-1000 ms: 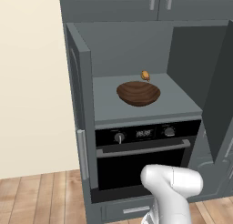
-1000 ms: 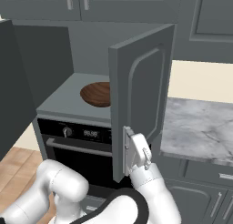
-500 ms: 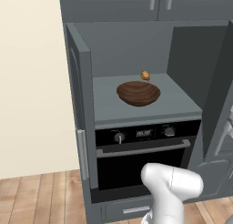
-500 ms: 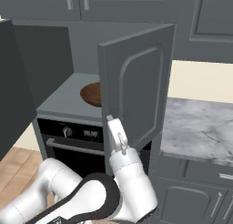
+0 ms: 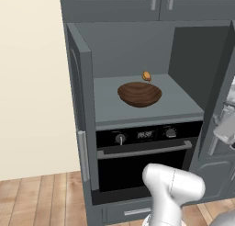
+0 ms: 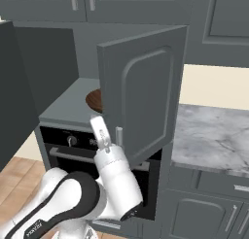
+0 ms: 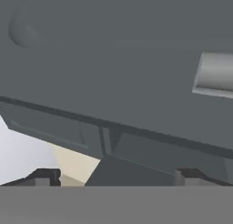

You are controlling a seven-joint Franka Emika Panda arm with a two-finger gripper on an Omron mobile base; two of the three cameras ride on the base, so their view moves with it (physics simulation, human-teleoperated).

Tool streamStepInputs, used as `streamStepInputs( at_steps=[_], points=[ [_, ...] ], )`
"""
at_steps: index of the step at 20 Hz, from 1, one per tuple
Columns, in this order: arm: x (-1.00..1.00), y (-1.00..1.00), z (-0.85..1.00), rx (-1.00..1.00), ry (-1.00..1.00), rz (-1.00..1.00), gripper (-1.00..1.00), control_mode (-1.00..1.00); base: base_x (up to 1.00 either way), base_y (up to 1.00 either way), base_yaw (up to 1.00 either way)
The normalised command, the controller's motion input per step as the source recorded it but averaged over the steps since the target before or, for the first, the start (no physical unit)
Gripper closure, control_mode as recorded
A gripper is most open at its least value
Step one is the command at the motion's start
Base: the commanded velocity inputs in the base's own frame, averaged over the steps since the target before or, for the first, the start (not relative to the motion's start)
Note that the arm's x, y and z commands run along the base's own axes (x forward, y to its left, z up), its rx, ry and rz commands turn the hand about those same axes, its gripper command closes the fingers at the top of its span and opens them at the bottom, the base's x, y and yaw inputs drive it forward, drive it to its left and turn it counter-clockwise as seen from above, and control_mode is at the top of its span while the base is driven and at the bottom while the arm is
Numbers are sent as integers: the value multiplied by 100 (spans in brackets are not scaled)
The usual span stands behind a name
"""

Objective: Pick the mug and place it in the sink. Pick the bowl and place it in the open cabinet and then close the cabinet.

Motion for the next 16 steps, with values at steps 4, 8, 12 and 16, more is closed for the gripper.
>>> streamStepInputs(
  at_steps=[4,8,12,16],
  points=[
    [51,44,0,0,3,0,-100,-100,0,0,0],
    [92,-23,0,2,32,0,-100,-100,0,0,0],
    [100,-92,0,16,54,1,-100,-100,0,0,0],
    [100,-68,0,25,54,10,-100,-100,0,0,0]
  ],
)
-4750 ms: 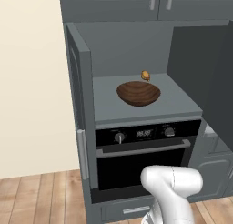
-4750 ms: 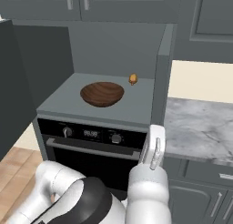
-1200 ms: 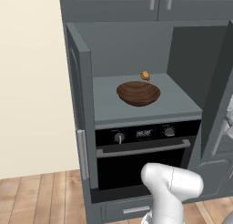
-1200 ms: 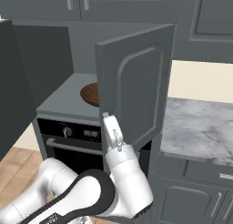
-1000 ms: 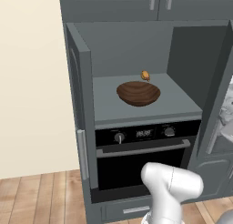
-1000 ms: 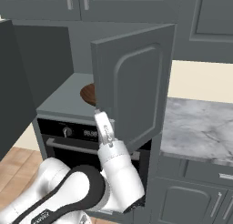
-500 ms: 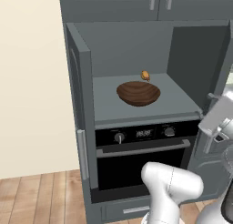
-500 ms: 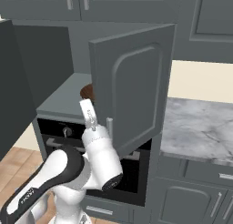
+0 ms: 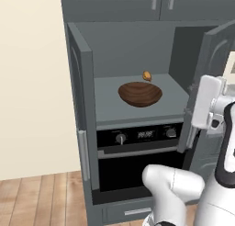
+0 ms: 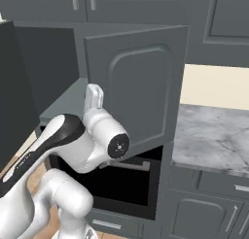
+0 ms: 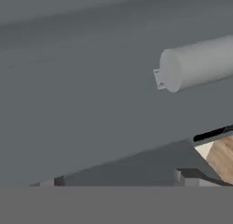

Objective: Pick the mug and place it in the sink. Pick the bowl and place it in the open cabinet and then close the cabinet.

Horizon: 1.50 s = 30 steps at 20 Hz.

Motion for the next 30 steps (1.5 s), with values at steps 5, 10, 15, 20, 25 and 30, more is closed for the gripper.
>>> streamStepInputs(
  at_steps=[5,10,15,20,25,30],
  points=[
    [100,-45,-4,30,54,17,-100,-100,0,0,0],
    [100,-33,-13,32,48,14,-100,-100,0,0,0],
    [100,7,-48,21,27,-1,-100,-100,0,0,0],
    [95,74,-77,-3,-26,-43,-100,-100,0,0,0],
    [67,68,-61,-7,-29,-72,-100,-100,0,0,0],
    [69,49,-44,0,-2,-75,-100,-100,0,0,0]
  ],
)
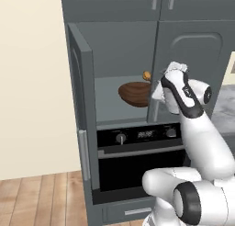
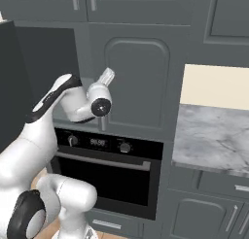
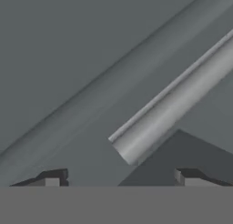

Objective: Pick the mug and place it in the sink. Pick the bowl and place it in the open cabinet and then close the cabinet.

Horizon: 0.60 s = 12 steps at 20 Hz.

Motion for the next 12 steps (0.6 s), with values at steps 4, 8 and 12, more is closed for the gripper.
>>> streamStepInputs(
  at_steps=[4,8,12],
  points=[
    [56,8,0,4,27,-53,-100,-100,0,0,0],
    [7,-58,21,29,51,-31,-100,-100,0,0,0],
    [-71,-92,35,28,30,-5,-100,-100,0,0,0]
  ],
)
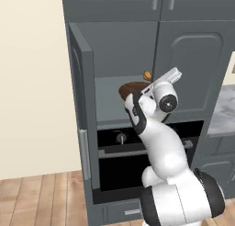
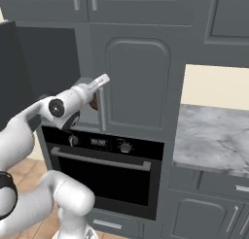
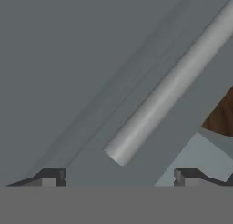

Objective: Pick the mug and place it in the sink. Pick the bowl and place it in the open cabinet and then close the cabinet.

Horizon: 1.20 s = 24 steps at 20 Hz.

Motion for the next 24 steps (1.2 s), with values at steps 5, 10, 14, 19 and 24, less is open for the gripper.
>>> streamStepInputs(
  at_steps=[5,10,14,19,24],
  points=[
    [-100,-82,55,25,4,0,-100,-100,0,0,0],
    [-97,-77,78,25,7,0,-100,-100,0,0,0],
    [-100,-36,24,17,6,0,-100,-100,0,0,0],
    [-100,2,-11,4,0,0,-100,-100,0,0,0],
    [-100,31,-3,-2,0,0,-100,-100,0,0,0]
  ],
)
